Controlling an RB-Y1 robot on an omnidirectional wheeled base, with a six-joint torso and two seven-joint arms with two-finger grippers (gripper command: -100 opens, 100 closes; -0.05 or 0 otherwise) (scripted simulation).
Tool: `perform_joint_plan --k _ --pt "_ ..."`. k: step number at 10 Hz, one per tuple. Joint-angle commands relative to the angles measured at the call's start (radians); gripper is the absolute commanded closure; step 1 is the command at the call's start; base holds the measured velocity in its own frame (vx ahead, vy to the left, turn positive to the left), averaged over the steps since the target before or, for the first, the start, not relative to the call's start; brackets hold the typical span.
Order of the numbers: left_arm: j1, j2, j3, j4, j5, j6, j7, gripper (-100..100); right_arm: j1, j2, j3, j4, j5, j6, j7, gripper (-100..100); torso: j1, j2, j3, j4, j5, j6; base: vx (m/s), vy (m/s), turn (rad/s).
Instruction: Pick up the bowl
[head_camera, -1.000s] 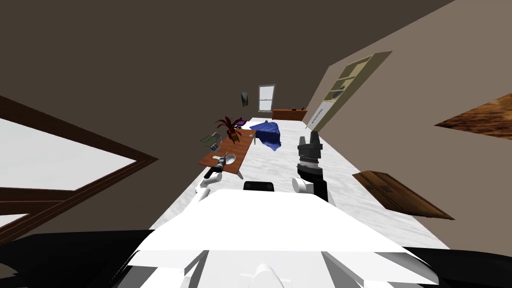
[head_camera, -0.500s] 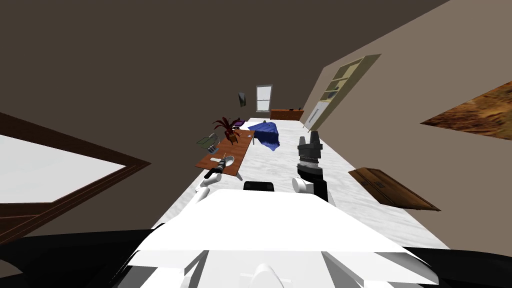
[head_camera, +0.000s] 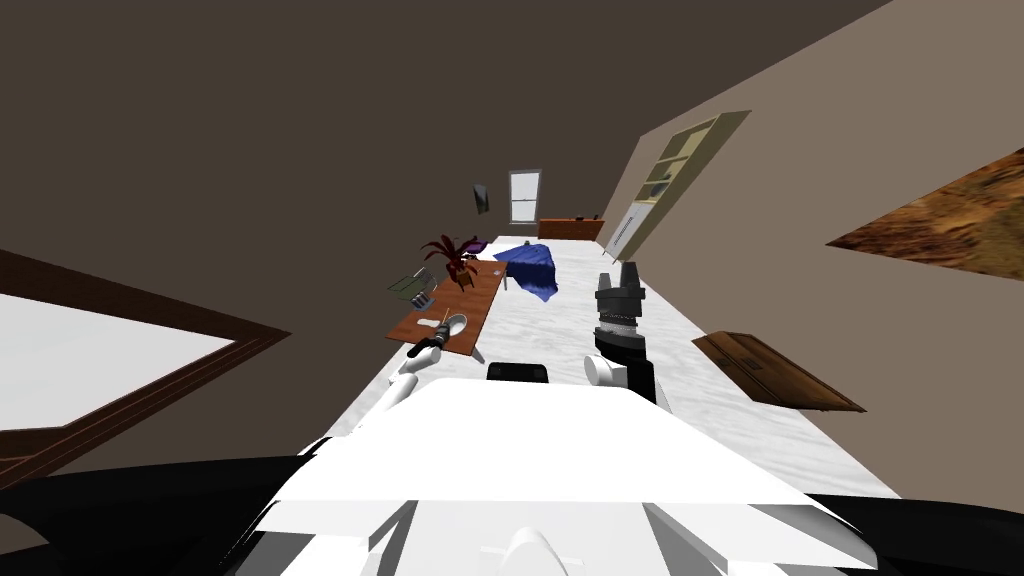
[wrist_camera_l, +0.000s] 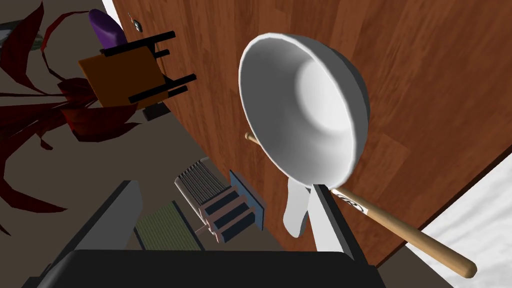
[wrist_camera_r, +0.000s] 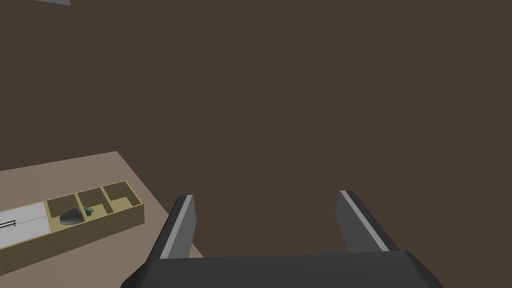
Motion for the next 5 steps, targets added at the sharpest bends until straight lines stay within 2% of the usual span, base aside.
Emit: perform_joint_plan --k 1,3,4,5 --pt "-0.009 0.008 -0.006 0.040 0.017 0.008 -0.007 -100 0.000 0.000 0.000 0.000 0.000 0.000 0.000 0 0.000 0.000 0.000 0.000 0.000 0.000 0.032 0.014 -0.041" --pt "-0.042 0.033 -0.033 0.122 0.082 0.035 -0.033 -100 0.000 0.000 0.000 0.000 0.000 0.000 0.000 0 0.000 -0.001 0.000 0.000 0.000 0.000 0.055 0.027 -0.074" --pt "-0.042 0.033 -0.033 0.146 0.082 0.035 -0.033 -100 0.000 0.000 0.000 0.000 0.000 0.000 0.000 0 0.001 -0.002 -0.001 0.000 0.000 0.000 0.053 0.032 -0.040" --pt "-0.058 0.044 -0.046 0.195 0.113 0.046 -0.045 -100 0.000 0.000 0.000 0.000 0.000 0.000 0.000 0 0.001 -0.002 -0.001 -0.001 0.000 0.000 0.053 0.028 -0.050"
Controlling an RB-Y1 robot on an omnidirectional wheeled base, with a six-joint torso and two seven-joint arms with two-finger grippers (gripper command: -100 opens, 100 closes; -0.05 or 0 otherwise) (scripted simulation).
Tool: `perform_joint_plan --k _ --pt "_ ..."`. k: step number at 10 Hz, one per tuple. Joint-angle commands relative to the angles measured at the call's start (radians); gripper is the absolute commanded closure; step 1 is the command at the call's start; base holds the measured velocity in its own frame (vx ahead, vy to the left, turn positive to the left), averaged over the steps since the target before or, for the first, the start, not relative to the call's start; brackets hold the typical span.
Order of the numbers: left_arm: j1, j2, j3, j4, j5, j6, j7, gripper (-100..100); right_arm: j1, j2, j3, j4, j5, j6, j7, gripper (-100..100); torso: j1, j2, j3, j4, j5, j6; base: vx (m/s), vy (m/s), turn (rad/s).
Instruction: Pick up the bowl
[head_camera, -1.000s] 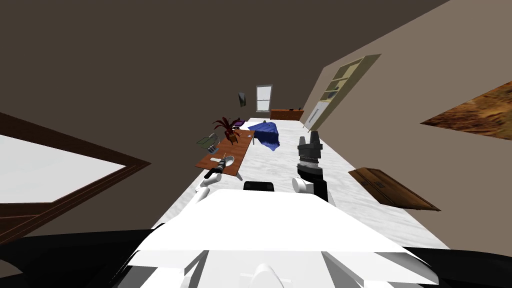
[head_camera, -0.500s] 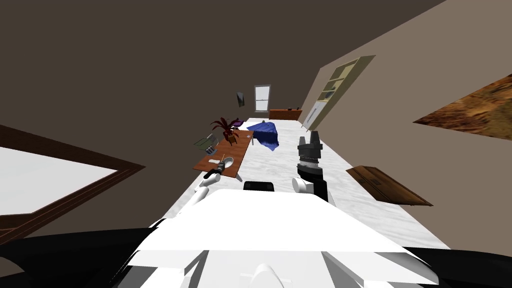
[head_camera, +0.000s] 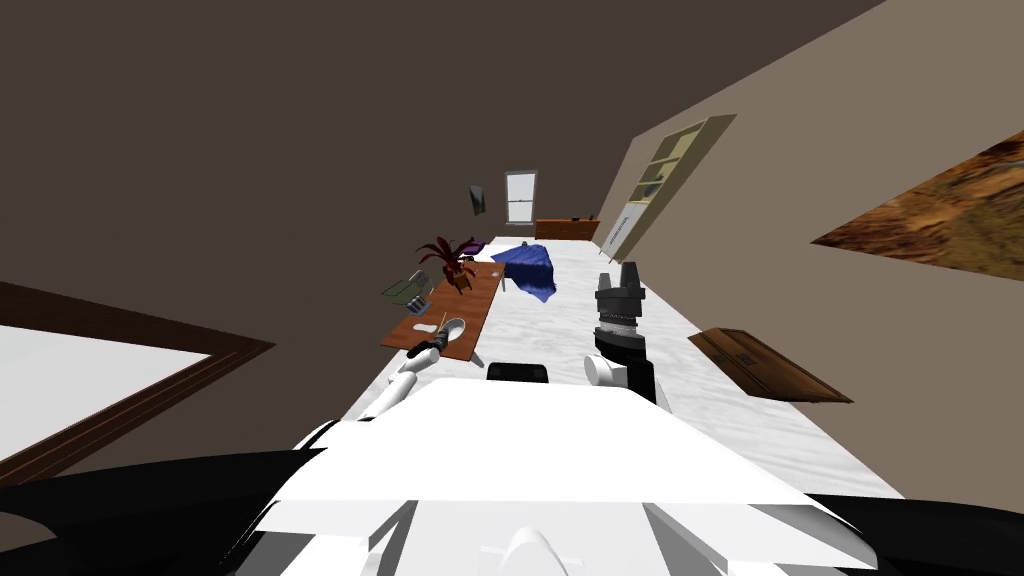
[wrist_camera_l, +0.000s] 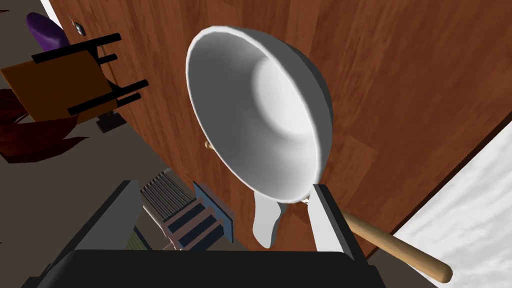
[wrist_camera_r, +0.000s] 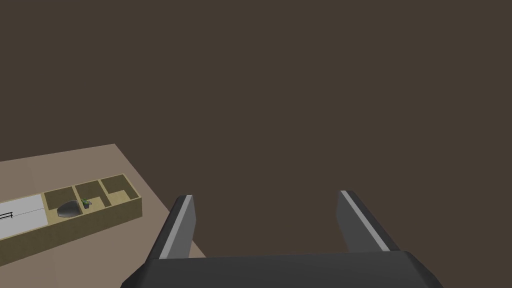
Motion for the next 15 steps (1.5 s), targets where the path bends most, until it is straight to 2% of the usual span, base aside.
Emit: perform_joint_plan --k 1,3,4,7,9,14,15 --pt "-0.005 0.019 -0.012 0.050 0.043 0.028 -0.016 -100 0.000 0.000 0.000 0.000 0.000 0.000 0.000 0 0.000 0.000 0.000 0.000 0.000 0.000 0.072 0.036 -0.078" --pt "-0.031 0.035 -0.040 0.119 0.094 0.047 -0.035 -100 0.000 0.000 0.000 0.000 0.000 0.000 0.000 0 0.000 -0.002 -0.001 0.000 0.000 0.000 0.093 0.039 -0.070" --pt "-0.031 0.035 -0.040 0.135 0.094 0.047 -0.035 -100 0.000 0.000 0.000 0.000 0.000 0.000 0.000 0 0.001 -0.003 -0.001 -0.001 0.000 0.000 0.061 0.037 -0.023" --pt "-0.057 0.046 -0.080 0.236 0.155 0.068 -0.054 -100 0.000 0.000 0.000 0.000 0.000 0.000 0.000 0 0.000 0.000 0.000 0.000 0.000 0.000 0.057 0.034 -0.040" --pt "-0.057 0.046 -0.080 0.237 0.155 0.068 -0.054 -100 0.000 0.000 0.000 0.000 0.000 0.000 0.000 0 0.000 0.000 0.000 0.000 0.000 0.000 0.035 0.020 -0.010" --pt "-0.062 0.033 -0.123 0.326 0.200 0.092 -0.069 -100 0.000 0.000 0.000 0.000 0.000 0.000 0.000 0 -0.001 0.001 0.001 0.000 0.000 0.000 0.036 0.015 -0.021" --pt "-0.062 0.036 -0.112 0.309 0.186 0.086 -0.063 -100 0.000 0.000 0.000 0.000 0.000 0.000 0.000 0 -0.001 0.001 0.000 0.000 0.000 0.000 0.024 0.014 -0.004"
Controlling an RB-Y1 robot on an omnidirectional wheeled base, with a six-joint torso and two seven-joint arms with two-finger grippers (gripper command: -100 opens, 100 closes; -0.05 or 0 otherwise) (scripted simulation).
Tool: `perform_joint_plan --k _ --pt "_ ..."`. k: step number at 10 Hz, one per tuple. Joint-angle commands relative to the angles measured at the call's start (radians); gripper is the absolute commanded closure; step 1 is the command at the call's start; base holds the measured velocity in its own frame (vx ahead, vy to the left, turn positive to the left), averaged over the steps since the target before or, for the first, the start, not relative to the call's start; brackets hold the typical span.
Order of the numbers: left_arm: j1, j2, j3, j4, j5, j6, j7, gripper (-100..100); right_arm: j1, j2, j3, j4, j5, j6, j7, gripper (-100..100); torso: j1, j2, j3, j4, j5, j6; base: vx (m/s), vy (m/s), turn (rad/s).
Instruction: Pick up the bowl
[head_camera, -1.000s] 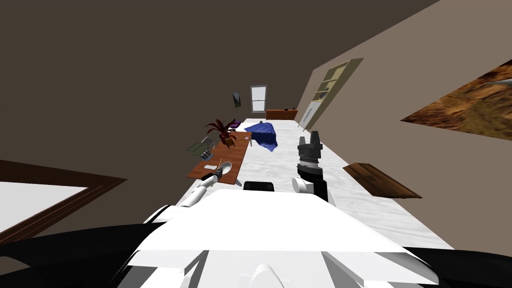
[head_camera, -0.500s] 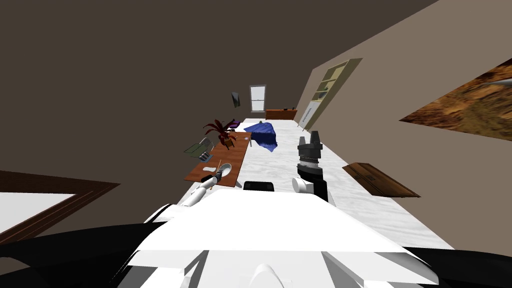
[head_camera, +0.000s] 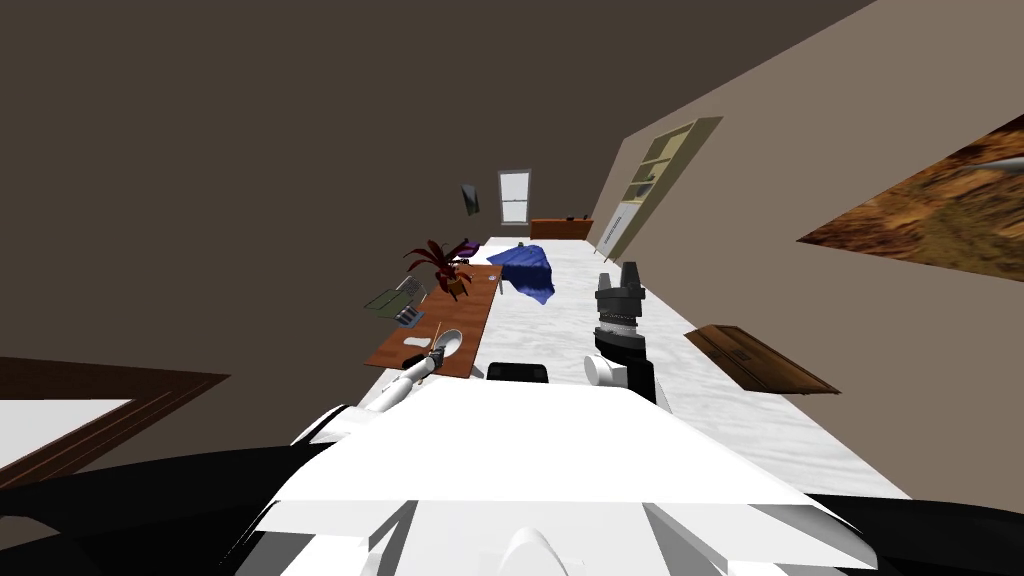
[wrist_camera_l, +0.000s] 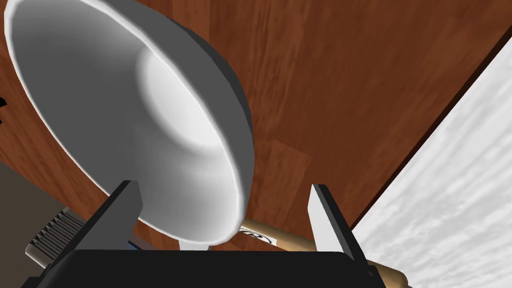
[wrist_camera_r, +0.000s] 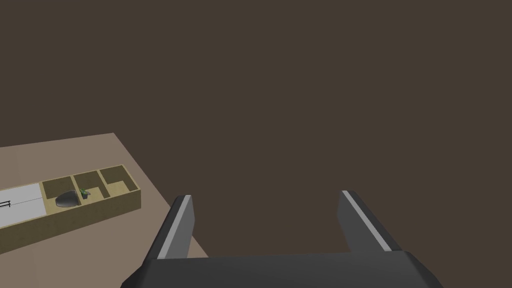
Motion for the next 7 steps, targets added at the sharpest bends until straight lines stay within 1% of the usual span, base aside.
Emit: perform_joint_plan --k 1,2,3,4,6,7 --pt "0.000 0.000 0.000 0.000 0.000 0.000 0.000 0 0.000 0.000 0.000 0.000 0.000 0.000 0.000 0 0.000 0.000 0.000 0.000 0.000 0.000 0.000 0.000 0.000" --pt "-0.007 -0.027 0.006 0.020 -0.040 -0.020 0.022 -100 0.000 0.000 0.000 0.000 0.000 0.000 0.000 0 -0.001 0.001 0.001 0.000 0.000 0.000 0.014 0.042 -0.019" --pt "-0.009 -0.035 0.008 0.026 -0.053 -0.026 0.029 -100 0.000 0.000 0.000 0.000 0.000 0.000 0.000 0 0.001 0.001 0.001 0.000 0.000 0.000 0.021 0.068 -0.020" --pt "-0.014 -0.053 0.012 0.039 -0.080 -0.040 0.044 -100 0.000 0.000 0.000 0.000 0.000 0.000 0.000 0 0.003 0.001 0.000 0.000 0.001 0.000 0.024 0.073 -0.019" --pt "-0.014 -0.053 0.012 0.039 -0.080 -0.040 0.044 -100 0.000 0.000 0.000 0.000 0.000 0.000 0.000 0 0.003 0.001 0.000 0.000 0.001 0.000 0.013 0.039 -0.004" --pt "-0.021 -0.080 0.018 0.059 -0.120 -0.059 0.066 -100 0.000 0.000 0.000 0.000 0.000 0.000 0.000 0 0.001 0.001 0.001 0.000 0.000 0.000 0.011 0.047 -0.017"
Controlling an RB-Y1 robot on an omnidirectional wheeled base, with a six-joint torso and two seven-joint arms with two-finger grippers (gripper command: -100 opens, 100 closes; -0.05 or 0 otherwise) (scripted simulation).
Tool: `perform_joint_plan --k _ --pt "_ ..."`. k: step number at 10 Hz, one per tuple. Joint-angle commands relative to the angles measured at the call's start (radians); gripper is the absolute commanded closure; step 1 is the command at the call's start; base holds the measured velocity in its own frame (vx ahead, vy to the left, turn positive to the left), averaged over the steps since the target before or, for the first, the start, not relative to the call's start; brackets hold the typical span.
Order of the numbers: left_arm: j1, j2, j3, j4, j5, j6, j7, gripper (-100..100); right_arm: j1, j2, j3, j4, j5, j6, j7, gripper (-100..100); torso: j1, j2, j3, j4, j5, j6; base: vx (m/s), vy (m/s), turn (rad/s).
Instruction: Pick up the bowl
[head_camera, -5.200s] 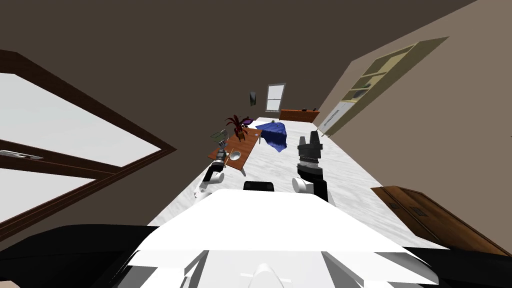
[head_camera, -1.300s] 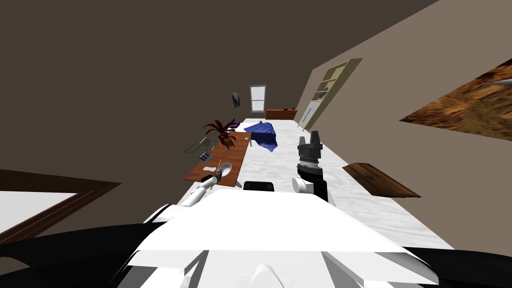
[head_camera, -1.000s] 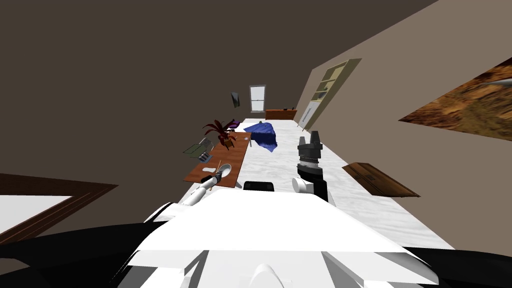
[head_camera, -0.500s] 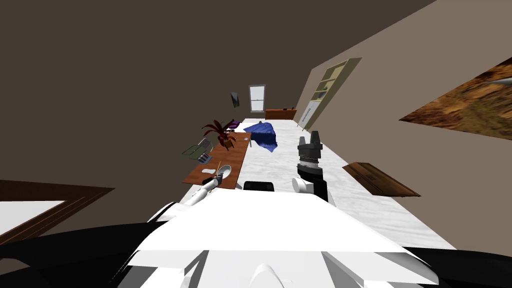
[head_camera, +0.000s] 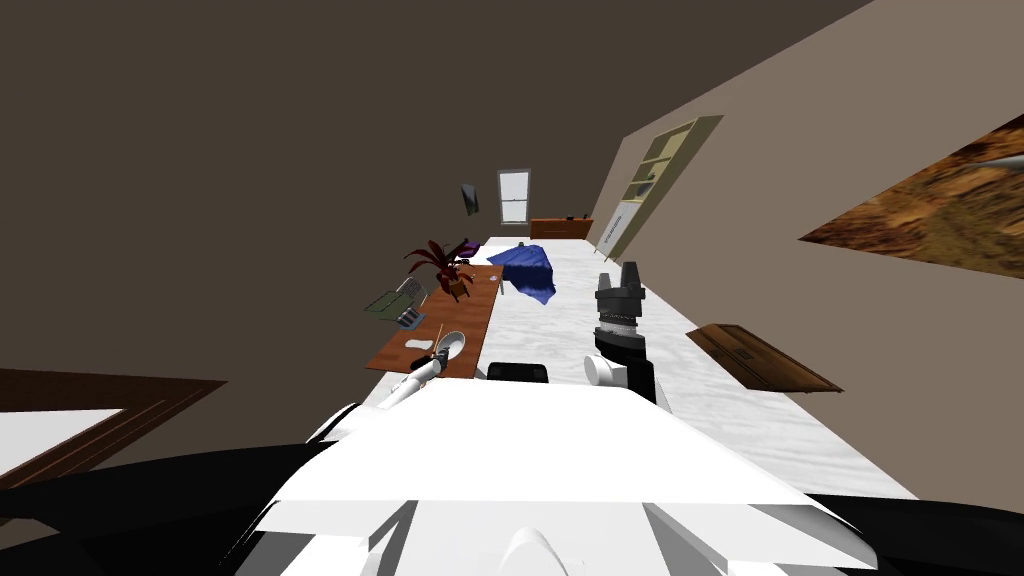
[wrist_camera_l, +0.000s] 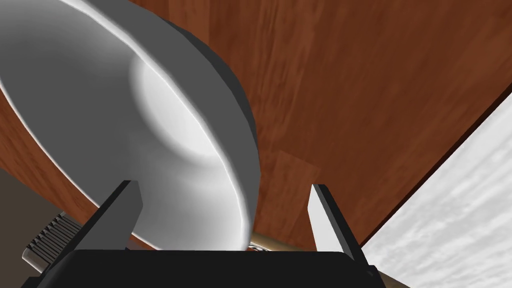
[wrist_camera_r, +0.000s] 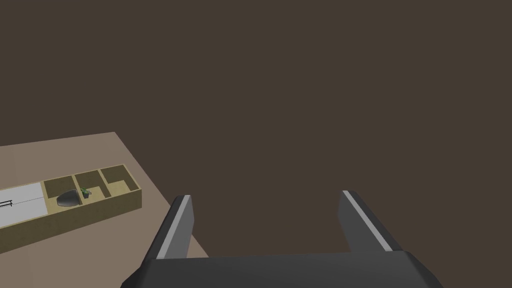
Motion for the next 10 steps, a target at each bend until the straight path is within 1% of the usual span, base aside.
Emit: perform_joint_plan --k 1,2,3,4,5,9,10 --pt "-0.010 -0.024 0.005 0.022 -0.033 -0.020 0.018 -100 0.000 0.000 0.000 0.000 0.000 0.000 0.000 0 0.000 0.000 0.000 0.000 0.000 0.000 0.016 0.063 -0.019" --pt "-0.010 -0.024 0.005 0.022 -0.019 -0.020 0.018 -100 0.000 0.000 0.000 0.000 0.000 0.000 0.000 0 0.001 0.000 0.000 0.000 0.000 0.000 0.011 0.040 -0.009" --pt "-0.010 -0.024 0.005 0.022 -0.033 -0.020 0.018 -100 0.000 0.000 0.000 0.000 0.000 0.000 0.000 0 0.000 0.000 0.000 0.000 0.000 0.000 0.003 0.014 0.004" --pt "-0.011 -0.022 0.001 0.025 -0.020 -0.024 0.011 -100 0.000 0.000 0.000 0.000 0.000 0.000 0.000 0 -0.002 0.000 0.000 0.000 0.000 0.000 0.000 0.000 0.000" --pt "-0.011 -0.023 0.003 0.023 -0.025 -0.022 0.014 100 0.000 0.000 0.000 0.000 0.000 0.000 0.000 0 -0.003 0.001 0.000 0.000 -0.001 0.000 0.000 0.000 0.000" --pt "-0.010 -0.023 0.002 0.024 -0.024 -0.022 0.014 100 0.000 0.000 0.000 0.000 0.000 0.000 0.000 0 -0.003 0.001 0.001 0.000 0.000 0.000 0.000 0.000 0.000" --pt "-0.010 -0.023 0.002 0.024 -0.024 -0.022 0.014 0 0.000 0.000 0.000 0.000 0.000 0.000 0.000 0 -0.003 0.001 0.001 0.001 -0.001 0.000 0.000 0.000 0.000"
